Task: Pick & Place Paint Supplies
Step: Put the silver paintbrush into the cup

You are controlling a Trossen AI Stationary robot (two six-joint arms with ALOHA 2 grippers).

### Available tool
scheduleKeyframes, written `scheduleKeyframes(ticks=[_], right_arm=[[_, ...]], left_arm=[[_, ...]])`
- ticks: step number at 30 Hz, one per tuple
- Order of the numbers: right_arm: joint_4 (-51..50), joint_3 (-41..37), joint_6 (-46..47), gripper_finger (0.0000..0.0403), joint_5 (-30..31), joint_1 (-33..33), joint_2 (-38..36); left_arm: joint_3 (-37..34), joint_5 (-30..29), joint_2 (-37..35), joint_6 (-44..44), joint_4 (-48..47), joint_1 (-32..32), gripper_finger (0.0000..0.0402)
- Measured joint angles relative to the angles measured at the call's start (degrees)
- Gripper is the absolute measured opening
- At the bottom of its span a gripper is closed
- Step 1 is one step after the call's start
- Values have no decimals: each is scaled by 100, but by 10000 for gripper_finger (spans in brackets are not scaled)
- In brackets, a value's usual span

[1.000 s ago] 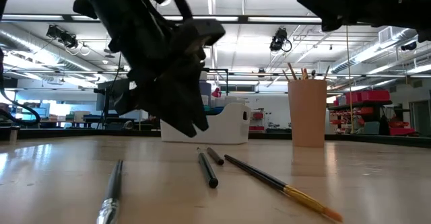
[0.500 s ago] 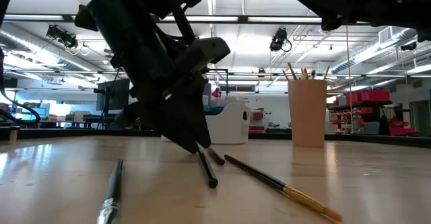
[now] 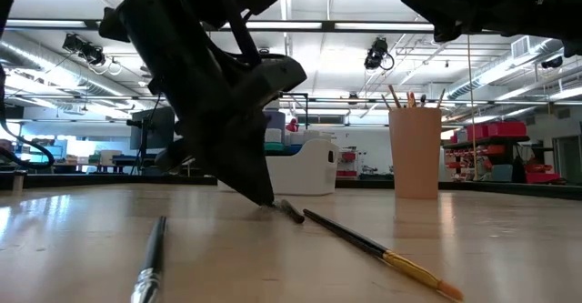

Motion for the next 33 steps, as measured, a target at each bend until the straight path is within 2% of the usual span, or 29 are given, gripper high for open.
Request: scheduleKeyframes(ticks=[6, 14, 19, 21, 26, 28, 33], right_arm=[[-5, 0, 0, 123, 2, -1, 0], [-5, 0, 191, 123, -13, 0, 0], [28, 0, 341, 123, -631, -4, 0], [37, 0, 466, 123, -930, -2, 0], [-4, 130, 1100, 123, -1028, -3, 31], [-34, 171, 1258, 124, -1240, -2, 90], [-78, 411, 1832, 136, -1498, 22, 551]], left_arm=[[-2, -201, 4, 201, -6, 21, 7], [-4, -46, -244, 370, -66, -57, 4], [-4, -520, -898, 788, -371, -81, 3], [-3, -833, -1223, 1055, -362, -75, 3], [-1, -1360, -1927, 1834, -172, -88, 2], [2, -1506, -2151, 2341, -33, -135, 2], [4, -1623, -2379, 3546, 1104, -299, 1]])
